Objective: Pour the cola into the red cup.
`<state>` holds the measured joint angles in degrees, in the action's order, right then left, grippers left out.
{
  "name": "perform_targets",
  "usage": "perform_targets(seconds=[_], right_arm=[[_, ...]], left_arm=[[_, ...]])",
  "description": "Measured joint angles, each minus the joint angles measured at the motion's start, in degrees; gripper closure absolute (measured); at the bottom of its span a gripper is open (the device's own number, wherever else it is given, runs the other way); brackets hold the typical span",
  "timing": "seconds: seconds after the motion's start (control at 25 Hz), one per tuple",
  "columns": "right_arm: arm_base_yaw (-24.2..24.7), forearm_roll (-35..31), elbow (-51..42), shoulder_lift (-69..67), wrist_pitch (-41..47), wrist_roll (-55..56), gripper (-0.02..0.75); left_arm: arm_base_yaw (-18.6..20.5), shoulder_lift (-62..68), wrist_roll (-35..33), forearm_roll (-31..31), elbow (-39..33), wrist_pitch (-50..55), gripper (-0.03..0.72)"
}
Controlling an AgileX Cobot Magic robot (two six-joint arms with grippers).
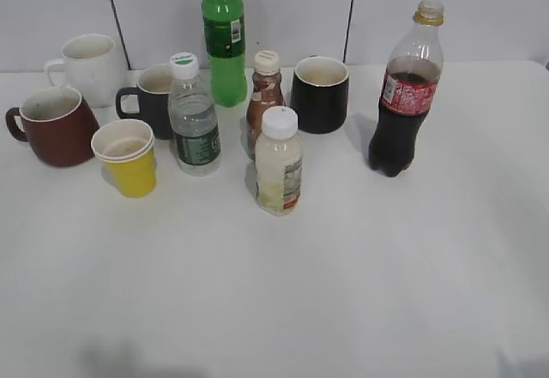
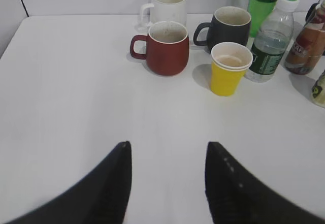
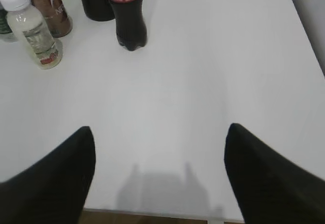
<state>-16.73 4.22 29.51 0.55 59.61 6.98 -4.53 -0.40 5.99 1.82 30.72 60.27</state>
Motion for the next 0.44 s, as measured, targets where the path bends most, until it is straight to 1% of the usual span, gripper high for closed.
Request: perform_targets(seconds=[0.44], right_arm=[[0.0,-0.16,0.0,0.0,0.0,0.0,0.145]], left_arm=[[0.0,0.0,0.0,-0.06,0.0,0.05,0.325]])
